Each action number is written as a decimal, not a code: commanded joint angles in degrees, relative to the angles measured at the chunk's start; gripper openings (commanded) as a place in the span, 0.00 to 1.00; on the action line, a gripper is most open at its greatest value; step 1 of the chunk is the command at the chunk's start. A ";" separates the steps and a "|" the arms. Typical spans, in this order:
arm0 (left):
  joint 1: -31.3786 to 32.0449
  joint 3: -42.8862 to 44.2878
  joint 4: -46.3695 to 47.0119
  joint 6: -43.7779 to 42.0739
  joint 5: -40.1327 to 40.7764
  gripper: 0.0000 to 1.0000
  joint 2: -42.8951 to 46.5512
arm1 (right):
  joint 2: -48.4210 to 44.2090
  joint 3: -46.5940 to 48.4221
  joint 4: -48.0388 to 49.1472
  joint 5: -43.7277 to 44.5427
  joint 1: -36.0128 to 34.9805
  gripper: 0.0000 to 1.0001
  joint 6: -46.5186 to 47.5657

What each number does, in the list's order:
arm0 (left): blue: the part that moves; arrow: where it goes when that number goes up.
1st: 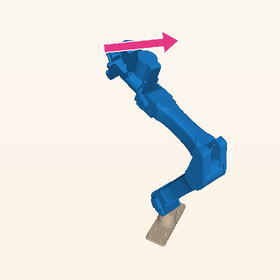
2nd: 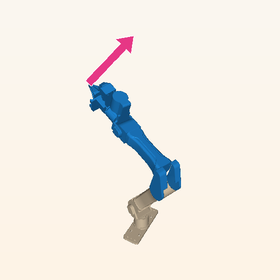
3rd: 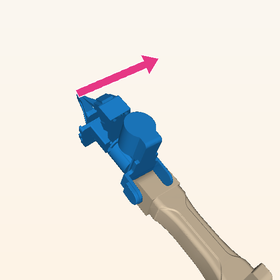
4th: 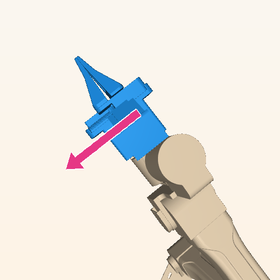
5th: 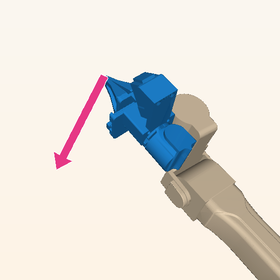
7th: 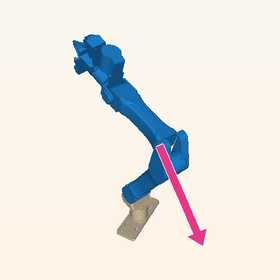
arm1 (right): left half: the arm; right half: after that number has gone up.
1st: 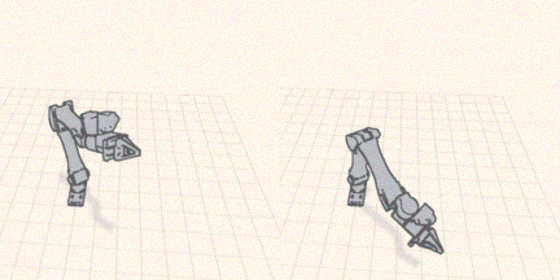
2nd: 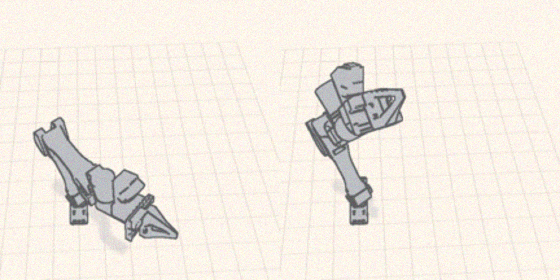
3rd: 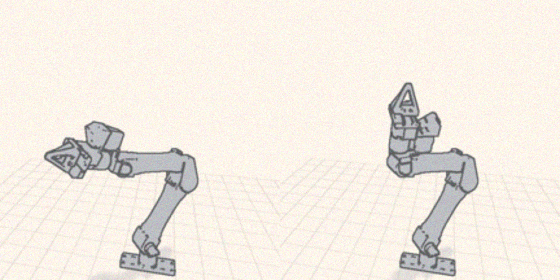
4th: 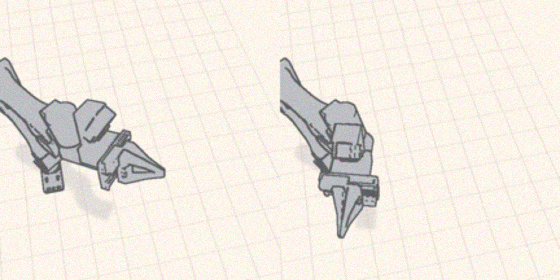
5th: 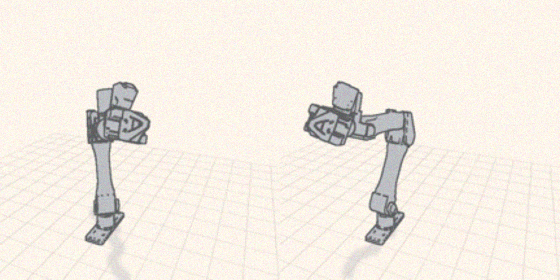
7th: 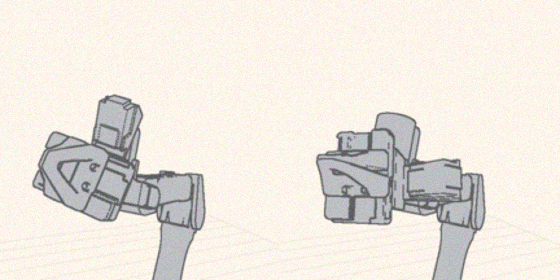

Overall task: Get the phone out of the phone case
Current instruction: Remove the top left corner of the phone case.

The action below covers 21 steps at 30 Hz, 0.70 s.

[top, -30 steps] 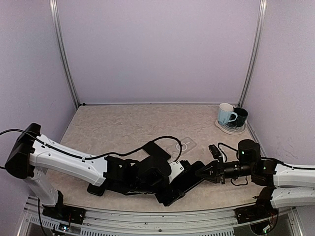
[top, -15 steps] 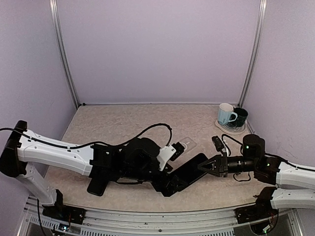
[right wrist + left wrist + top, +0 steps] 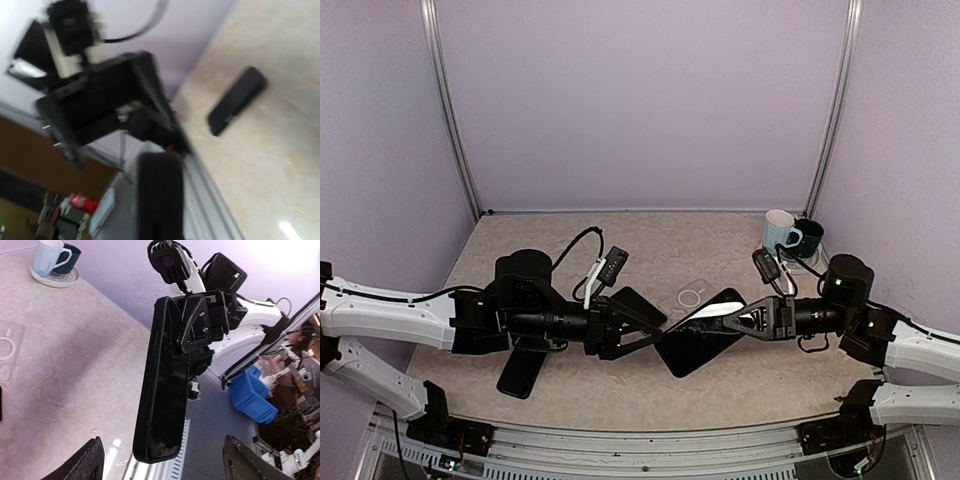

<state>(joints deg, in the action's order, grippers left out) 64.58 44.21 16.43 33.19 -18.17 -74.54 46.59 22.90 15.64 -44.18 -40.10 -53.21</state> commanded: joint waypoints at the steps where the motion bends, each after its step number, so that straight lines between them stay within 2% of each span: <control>1: -0.97 -1.05 12.19 5.58 -8.58 0.77 1.72 | -1.39 5.17 10.05 -6.82 0.46 0.00 -0.07; 5: -1.07 -1.11 17.87 8.47 -13.68 0.70 1.09 | -2.44 7.19 10.66 -6.86 0.46 0.00 -0.23; 9: -1.20 -0.69 23.78 11.92 -18.71 0.59 0.31 | -1.22 8.47 12.66 -8.10 0.47 0.00 -1.38; 21: -1.92 5.07 22.27 12.54 -25.65 0.28 -1.58 | 2.18 10.37 20.71 -8.46 0.46 0.00 -4.53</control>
<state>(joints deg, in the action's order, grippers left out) 62.63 46.30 35.99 45.23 -39.16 -75.59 48.38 30.48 30.44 -53.30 -40.10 -56.75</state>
